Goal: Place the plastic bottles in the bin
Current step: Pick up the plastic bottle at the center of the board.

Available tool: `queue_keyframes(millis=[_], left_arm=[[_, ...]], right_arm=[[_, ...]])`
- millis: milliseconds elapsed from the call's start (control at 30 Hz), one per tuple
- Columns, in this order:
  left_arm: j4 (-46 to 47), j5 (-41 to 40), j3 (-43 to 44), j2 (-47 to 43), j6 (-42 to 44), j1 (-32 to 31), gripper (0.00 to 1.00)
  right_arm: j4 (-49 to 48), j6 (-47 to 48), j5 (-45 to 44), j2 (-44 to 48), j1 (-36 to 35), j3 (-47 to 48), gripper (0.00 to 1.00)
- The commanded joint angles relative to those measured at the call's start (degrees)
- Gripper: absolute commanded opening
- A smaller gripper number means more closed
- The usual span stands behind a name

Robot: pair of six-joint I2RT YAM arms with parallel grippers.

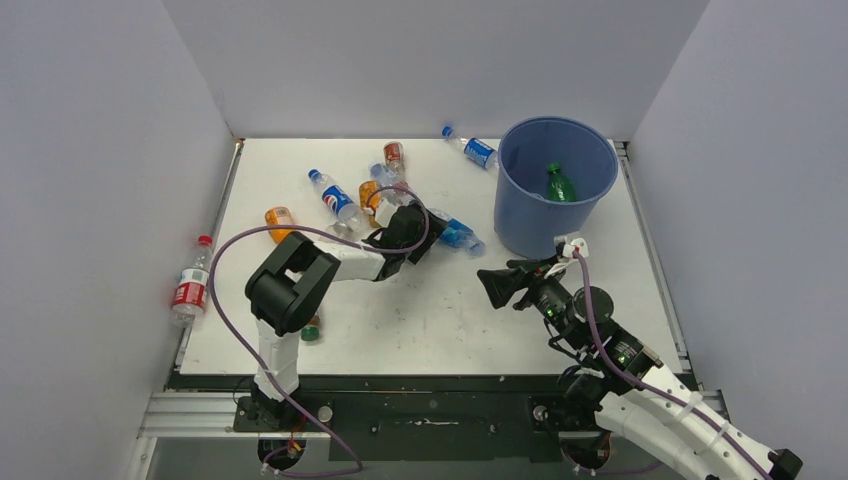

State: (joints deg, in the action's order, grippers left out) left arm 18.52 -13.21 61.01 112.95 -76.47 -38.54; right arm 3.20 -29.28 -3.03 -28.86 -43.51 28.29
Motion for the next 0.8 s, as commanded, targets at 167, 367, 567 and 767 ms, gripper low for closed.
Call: queue_keyframes(millis=[167, 367, 567, 767], left_arm=[[-0.15, -0.47, 4.43, 3.83, 0.92, 1.14, 0.57], [2.71, -0.08, 2.48, 3.41, 1.24, 1.19, 0.31], [7.00, 1.18, -1.25, -1.37, 2.41, 1.21, 0.09], [7.45, 2.48, -5.68, -12.35, 7.06, 0.80, 0.00]], right_arm=[[-0.83, -0.18, -1.41, 0.62, -0.41, 2.47, 0.77], [-0.83, -0.08, -1.39, 0.63, -0.38, 2.55, 0.77], [-0.04, 0.07, -1.11, 0.56, -0.44, 3.67, 0.77], [2.17, 1.76, -0.85, 0.37, -0.49, 6.57, 0.78]])
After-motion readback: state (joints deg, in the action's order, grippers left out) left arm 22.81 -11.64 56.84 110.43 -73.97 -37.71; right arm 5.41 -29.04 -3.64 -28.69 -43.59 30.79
